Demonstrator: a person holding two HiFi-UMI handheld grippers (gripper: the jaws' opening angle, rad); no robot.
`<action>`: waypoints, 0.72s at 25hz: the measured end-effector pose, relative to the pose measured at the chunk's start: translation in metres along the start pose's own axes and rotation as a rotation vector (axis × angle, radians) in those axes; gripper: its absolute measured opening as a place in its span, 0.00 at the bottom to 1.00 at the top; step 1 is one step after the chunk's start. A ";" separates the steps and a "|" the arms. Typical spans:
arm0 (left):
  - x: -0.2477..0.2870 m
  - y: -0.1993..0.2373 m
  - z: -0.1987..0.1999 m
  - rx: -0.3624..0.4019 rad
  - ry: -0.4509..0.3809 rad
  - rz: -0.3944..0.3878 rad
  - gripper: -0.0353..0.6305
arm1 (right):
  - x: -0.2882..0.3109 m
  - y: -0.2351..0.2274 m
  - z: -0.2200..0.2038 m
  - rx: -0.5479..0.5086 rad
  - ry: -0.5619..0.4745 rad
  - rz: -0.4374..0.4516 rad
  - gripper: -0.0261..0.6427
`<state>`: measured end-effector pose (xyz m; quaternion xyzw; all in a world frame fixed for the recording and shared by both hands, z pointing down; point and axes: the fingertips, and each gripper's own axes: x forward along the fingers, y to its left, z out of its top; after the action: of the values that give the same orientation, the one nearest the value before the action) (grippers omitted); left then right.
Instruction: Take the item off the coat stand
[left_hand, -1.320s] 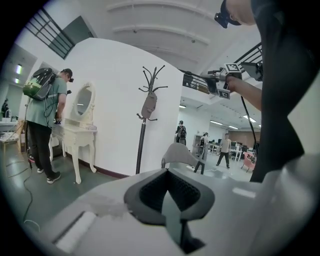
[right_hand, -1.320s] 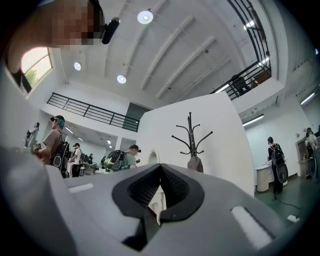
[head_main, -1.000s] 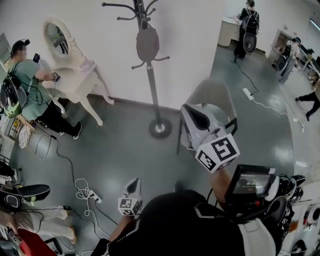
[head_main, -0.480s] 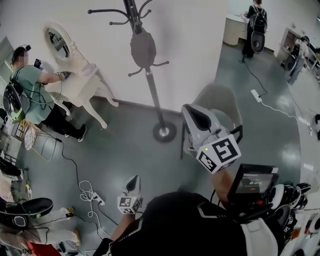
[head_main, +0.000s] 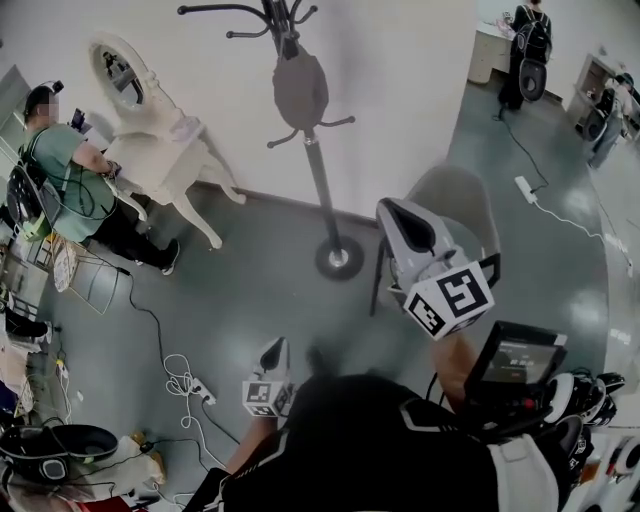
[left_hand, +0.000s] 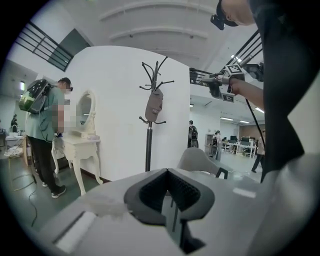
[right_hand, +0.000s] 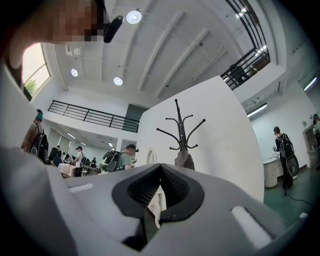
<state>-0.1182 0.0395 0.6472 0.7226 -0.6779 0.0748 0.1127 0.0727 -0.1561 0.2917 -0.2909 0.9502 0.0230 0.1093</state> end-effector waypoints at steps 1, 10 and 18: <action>0.005 0.003 0.002 0.006 -0.001 -0.012 0.12 | 0.006 -0.002 -0.002 0.000 -0.001 -0.012 0.05; 0.045 0.057 0.018 0.036 -0.012 -0.102 0.12 | 0.065 0.001 -0.015 0.002 0.009 -0.063 0.05; 0.087 0.101 0.024 0.073 -0.017 -0.167 0.12 | 0.101 -0.002 -0.024 -0.025 0.018 -0.122 0.05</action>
<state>-0.2144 -0.0561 0.6530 0.7809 -0.6130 0.0838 0.0865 -0.0129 -0.2157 0.2932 -0.3497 0.9313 0.0256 0.0984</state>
